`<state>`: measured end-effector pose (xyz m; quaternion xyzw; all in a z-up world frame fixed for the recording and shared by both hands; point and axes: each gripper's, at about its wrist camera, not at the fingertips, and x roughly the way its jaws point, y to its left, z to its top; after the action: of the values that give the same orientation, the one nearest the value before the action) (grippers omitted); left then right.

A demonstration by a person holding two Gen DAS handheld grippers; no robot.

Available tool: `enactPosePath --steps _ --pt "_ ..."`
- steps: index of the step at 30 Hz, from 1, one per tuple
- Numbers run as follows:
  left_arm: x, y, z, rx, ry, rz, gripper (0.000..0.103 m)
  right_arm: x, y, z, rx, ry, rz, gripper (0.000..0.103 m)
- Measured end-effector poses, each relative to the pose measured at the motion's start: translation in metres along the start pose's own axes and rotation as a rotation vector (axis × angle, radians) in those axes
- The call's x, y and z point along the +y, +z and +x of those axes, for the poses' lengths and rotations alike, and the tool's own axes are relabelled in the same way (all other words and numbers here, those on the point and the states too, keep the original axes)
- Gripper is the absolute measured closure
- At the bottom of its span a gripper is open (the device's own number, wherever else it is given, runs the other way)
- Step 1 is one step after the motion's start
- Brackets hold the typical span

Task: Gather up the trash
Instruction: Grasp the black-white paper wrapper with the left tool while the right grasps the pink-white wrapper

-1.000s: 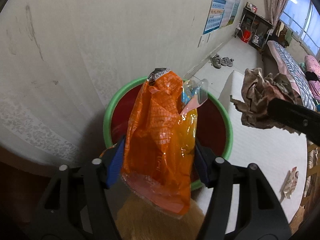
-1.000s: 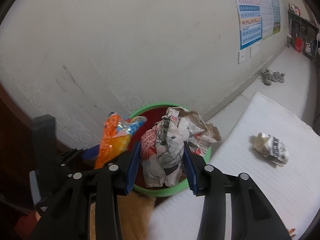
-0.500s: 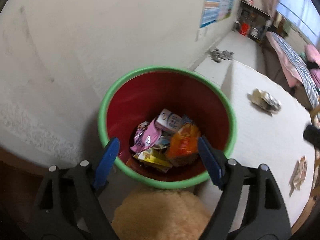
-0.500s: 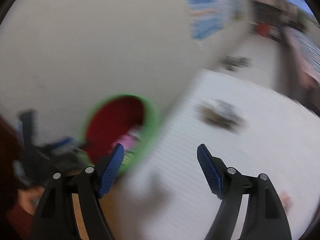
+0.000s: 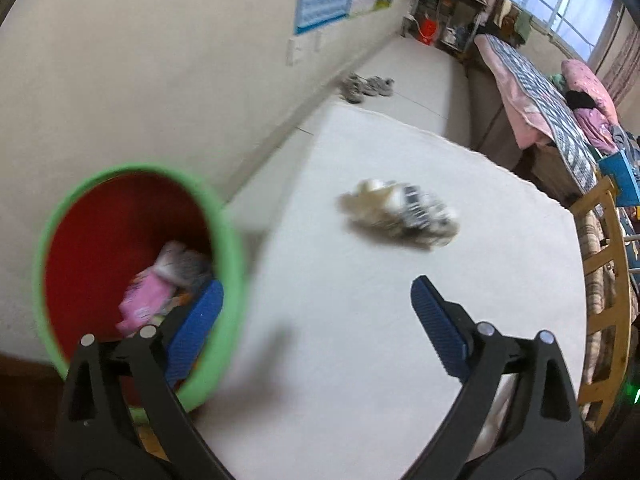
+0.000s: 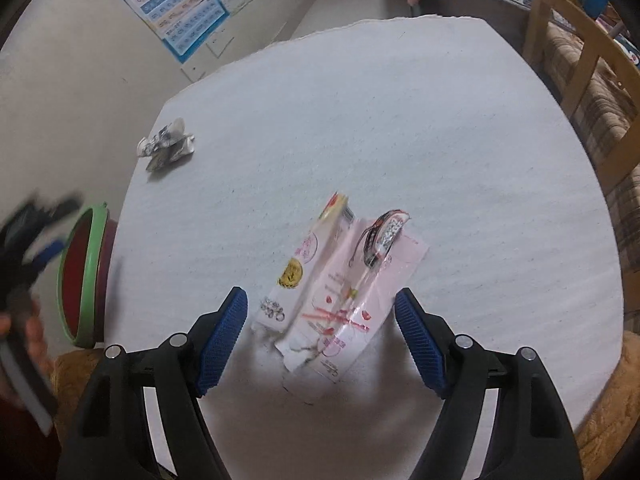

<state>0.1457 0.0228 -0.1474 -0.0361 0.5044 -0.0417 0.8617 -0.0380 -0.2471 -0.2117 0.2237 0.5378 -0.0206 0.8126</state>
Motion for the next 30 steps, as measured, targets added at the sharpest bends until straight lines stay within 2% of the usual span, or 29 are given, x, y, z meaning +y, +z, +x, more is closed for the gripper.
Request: enactPosePath --steps 2,5,6,8,11,15,19,20,22,23,24,30 --pt "-0.022 0.016 0.019 0.01 0.022 0.011 0.011 -0.001 -0.002 -0.002 -0.007 0.003 -0.022 0.036" --pt "-0.046 0.033 0.042 0.03 0.053 0.027 0.011 0.0 -0.001 -0.01 -0.011 0.034 -0.052 0.055" --pt "-0.055 0.039 0.053 0.043 0.061 0.039 0.011 -0.002 0.0 -0.012 -0.012 0.043 -0.055 0.058" --pt "-0.071 0.044 0.071 0.079 0.073 0.081 0.011 -0.006 0.0 -0.013 -0.01 0.053 -0.059 0.058" --pt "-0.085 0.047 0.081 0.068 0.071 0.125 0.006 -0.009 0.001 -0.013 -0.007 0.069 -0.054 0.056" --pt "-0.093 0.045 0.093 0.12 0.047 0.143 0.006 -0.006 0.0 -0.011 0.01 0.071 -0.083 0.044" --pt "-0.094 0.039 0.097 0.127 0.029 0.145 0.007 -0.005 -0.002 -0.01 0.016 0.079 -0.072 0.044" --pt "-0.094 0.036 0.098 0.135 0.008 0.148 0.01 -0.004 -0.001 -0.008 0.019 0.079 -0.074 0.051" --pt "-0.093 0.034 0.096 0.145 -0.042 0.145 0.033 -0.003 -0.003 -0.01 0.02 0.087 -0.082 0.059" --pt "-0.093 0.032 0.094 0.154 -0.062 0.145 0.041 -0.001 -0.003 -0.011 0.013 0.086 -0.083 0.066" --pt "-0.095 0.032 0.094 0.162 -0.067 0.148 0.063 -0.001 -0.003 -0.014 0.007 0.087 -0.086 0.071" --pt "-0.088 0.024 0.069 0.135 -0.113 0.148 0.063 0.002 0.0 -0.024 -0.02 0.085 -0.089 0.076"
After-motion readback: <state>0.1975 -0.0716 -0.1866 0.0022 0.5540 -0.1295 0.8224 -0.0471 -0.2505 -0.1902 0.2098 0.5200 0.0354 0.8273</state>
